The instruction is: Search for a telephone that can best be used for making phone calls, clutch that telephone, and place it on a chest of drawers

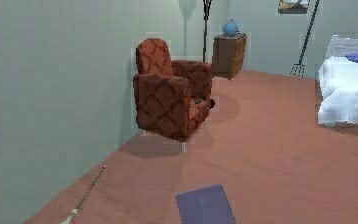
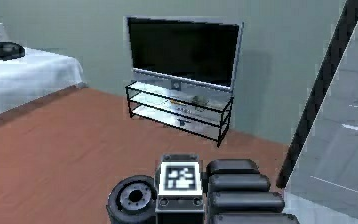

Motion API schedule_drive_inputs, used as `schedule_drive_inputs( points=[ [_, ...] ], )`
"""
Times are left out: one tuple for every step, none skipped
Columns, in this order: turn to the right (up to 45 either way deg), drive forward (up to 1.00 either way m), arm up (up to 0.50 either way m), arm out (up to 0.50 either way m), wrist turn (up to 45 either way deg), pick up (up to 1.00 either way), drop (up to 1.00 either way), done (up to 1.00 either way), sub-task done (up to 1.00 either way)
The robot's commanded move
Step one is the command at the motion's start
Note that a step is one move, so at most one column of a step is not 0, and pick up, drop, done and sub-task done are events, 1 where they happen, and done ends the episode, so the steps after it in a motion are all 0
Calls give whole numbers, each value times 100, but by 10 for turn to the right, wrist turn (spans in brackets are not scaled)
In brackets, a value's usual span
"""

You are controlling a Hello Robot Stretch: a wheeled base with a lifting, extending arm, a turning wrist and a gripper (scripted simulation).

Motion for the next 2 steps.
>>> schedule_drive_inputs(
  points=[
    [210,0,0,0,0,0,0,0,0],
    [0,100,0,0,0,0,0,0,0]
  ],
)
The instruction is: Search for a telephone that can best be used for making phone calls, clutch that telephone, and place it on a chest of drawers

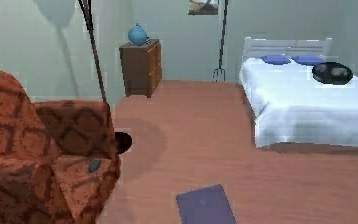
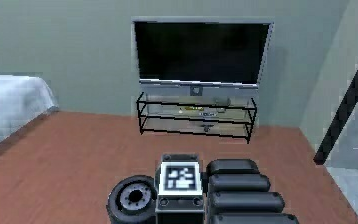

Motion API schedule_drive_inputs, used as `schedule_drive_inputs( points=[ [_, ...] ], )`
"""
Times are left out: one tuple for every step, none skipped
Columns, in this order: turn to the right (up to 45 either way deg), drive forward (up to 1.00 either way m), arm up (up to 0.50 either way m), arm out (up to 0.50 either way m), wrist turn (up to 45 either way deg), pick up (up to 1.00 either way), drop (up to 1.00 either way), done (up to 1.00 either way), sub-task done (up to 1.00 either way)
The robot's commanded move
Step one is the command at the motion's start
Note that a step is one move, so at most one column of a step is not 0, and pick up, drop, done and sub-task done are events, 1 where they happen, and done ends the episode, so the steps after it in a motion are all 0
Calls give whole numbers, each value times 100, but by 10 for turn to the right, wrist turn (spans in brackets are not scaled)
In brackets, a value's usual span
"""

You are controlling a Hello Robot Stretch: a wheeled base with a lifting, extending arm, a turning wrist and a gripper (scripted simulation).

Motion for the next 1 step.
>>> schedule_drive_inputs(
  points=[
    [0,100,0,0,0,0,0,0,0]
  ],
)
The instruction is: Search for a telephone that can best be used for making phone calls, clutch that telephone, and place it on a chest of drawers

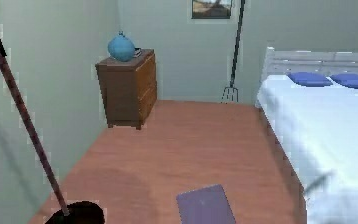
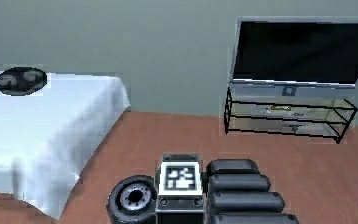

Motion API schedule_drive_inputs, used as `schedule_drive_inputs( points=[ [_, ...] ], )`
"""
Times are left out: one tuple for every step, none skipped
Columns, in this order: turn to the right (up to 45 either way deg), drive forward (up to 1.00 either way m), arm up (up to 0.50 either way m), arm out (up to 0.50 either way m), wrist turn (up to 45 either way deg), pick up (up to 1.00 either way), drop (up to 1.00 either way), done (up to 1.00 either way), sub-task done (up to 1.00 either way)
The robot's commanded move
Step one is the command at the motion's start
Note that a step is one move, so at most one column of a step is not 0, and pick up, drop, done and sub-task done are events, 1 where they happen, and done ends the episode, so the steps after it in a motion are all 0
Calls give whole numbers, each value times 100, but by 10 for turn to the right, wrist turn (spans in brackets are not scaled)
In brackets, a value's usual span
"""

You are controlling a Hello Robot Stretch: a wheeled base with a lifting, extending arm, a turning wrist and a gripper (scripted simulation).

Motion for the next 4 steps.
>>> schedule_drive_inputs(
  points=[
    [30,0,0,0,0,0,0,0,0],
    [0,100,0,0,0,0,0,0,0],
    [60,0,0,0,0,0,0,0,0],
    [0,15,0,0,0,0,0,0,0]
  ],
)
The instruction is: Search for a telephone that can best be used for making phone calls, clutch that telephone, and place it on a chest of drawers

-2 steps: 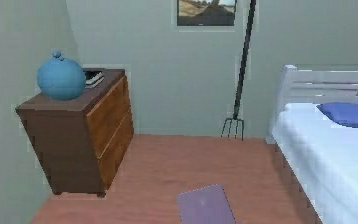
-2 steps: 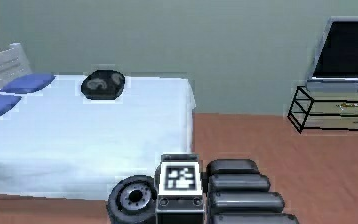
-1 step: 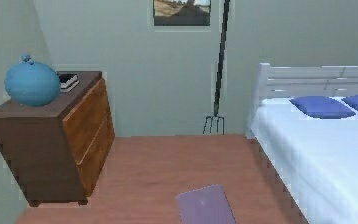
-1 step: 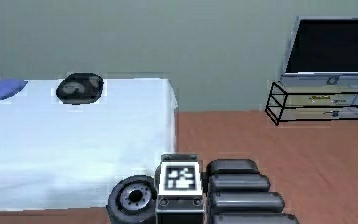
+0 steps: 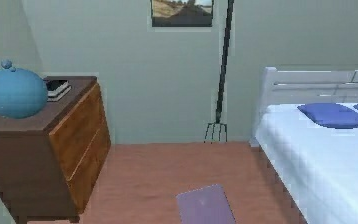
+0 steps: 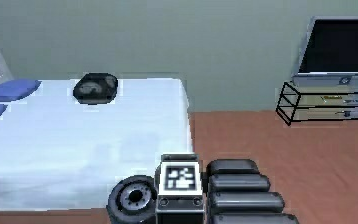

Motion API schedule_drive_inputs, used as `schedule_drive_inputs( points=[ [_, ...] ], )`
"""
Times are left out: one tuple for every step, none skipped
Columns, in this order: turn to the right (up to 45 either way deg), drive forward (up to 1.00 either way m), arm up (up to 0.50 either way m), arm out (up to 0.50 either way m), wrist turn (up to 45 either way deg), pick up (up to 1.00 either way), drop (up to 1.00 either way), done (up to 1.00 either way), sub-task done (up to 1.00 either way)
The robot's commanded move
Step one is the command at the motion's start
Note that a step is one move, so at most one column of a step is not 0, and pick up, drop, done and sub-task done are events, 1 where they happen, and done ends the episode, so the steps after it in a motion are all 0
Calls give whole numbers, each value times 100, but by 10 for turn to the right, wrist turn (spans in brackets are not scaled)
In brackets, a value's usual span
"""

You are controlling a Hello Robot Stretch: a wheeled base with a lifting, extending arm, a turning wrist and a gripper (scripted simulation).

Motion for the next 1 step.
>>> schedule_drive_inputs(
  points=[
    [-90,0,0,0,0,0,0,0,0]
  ],
)
